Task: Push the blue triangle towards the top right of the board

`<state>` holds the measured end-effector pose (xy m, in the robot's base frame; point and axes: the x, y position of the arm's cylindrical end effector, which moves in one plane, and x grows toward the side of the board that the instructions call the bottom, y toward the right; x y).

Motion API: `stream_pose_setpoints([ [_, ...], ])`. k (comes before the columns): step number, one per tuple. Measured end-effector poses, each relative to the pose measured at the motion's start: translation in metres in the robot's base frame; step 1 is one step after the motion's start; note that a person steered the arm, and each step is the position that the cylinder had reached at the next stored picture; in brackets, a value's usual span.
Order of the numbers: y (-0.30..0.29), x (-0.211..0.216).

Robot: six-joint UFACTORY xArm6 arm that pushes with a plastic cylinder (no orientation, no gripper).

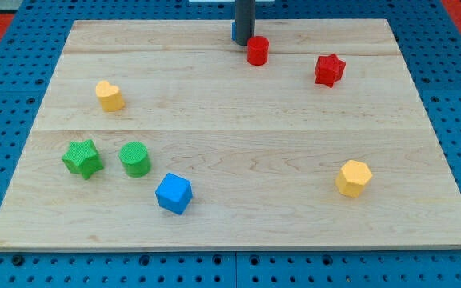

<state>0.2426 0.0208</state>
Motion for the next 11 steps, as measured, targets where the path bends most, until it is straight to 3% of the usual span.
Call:
stream_pose_setpoints([
  [3,-0.052,0.014],
  [6,-0.025,0.003],
  [8,-0.082,-0.016],
  [11,-0.029,-0.027],
])
